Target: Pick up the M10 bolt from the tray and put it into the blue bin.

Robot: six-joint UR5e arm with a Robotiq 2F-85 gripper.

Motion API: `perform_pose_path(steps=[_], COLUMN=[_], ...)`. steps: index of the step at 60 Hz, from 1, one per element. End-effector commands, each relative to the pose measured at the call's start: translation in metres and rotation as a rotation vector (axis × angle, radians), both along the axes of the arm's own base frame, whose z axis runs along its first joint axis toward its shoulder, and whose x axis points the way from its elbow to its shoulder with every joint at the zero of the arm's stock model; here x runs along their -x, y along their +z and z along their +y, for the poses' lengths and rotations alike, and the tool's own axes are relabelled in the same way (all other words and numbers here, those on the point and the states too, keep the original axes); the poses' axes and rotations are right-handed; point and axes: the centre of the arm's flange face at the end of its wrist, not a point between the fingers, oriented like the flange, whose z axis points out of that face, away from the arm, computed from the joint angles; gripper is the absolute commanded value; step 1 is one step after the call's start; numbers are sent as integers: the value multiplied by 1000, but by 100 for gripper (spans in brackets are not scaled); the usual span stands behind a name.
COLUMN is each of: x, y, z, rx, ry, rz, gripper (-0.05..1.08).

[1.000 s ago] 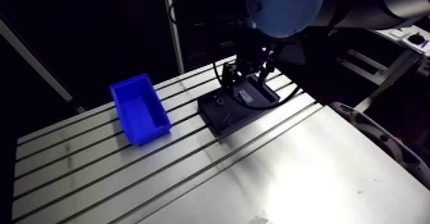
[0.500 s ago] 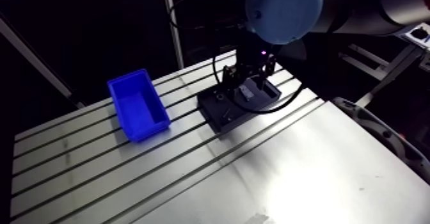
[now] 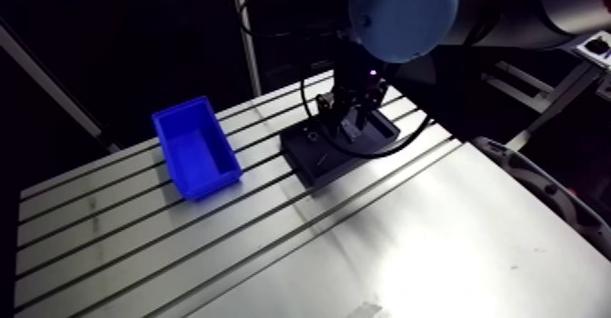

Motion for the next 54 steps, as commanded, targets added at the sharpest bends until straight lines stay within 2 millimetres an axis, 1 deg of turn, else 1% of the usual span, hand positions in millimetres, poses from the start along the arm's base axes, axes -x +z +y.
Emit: perform_pose_path(steps=[1,3,12,19,29,32,40,54], x=[1,1,1,1,2,2,2,2], y=[-3,-4,-3,-3,-1,-1,-2,-3], z=[1,2,5,7,7,7,7,6], rx=[3,4,3,3,0,0,1,2], ry=[-1,-3,-8,-9,-9,-9,-9,-8], rz=[-1,-3,0,0,3,4,3,1], gripper=[43,47,50,56,57,60,62,63])
